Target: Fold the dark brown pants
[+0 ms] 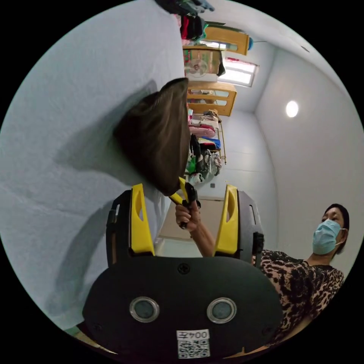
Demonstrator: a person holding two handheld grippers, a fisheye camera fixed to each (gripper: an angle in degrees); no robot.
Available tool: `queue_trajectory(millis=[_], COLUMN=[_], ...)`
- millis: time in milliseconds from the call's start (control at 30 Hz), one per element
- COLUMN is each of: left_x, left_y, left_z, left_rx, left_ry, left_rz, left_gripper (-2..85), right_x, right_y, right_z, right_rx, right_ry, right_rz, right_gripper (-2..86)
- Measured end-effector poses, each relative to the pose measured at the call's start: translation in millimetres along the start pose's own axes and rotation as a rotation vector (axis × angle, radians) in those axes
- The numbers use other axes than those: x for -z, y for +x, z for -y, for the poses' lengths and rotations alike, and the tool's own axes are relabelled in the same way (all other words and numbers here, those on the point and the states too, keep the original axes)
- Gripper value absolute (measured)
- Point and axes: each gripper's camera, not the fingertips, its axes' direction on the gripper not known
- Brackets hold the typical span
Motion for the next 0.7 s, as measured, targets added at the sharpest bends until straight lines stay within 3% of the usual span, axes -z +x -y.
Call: queue_trajectory(millis=[267,333,367,467,700], left_x=[-55.8,-62.9,-64.9,-64.9,-72.4], left_y=[-44.3,-52.6,-57.6,-58.7,-31.7], left_z=[42.1,55.1,63.7,77.5,100.6], left_rx=[0.104,0.119,0.129,0.177,0.17], left_ry=[-0.005,0.052,0.106,0.14,0.105], left_rz=[-0.14,-0.17,-0.209,-0.129,-0.079], left_gripper=[28.7,27.1,21.2,12.3,10.9], right_x=[9.2,6.2,5.5,7.1,-2.4], right_y=[-34.8,-37.9,-37.6,-28.3,-10.8], right_z=[-21.8,-24.6,-24.9,-25.3,0.1], right_rx=[0.028,0.052,0.059,0.081,0.045], right_ry=[-0.012,-0.047,-0.057,-0.094,-0.158], right_rz=[0.048,0.036,0.024,0.037,0.133], right_gripper=[9.3,10.2,10.6,15.0,31.5])
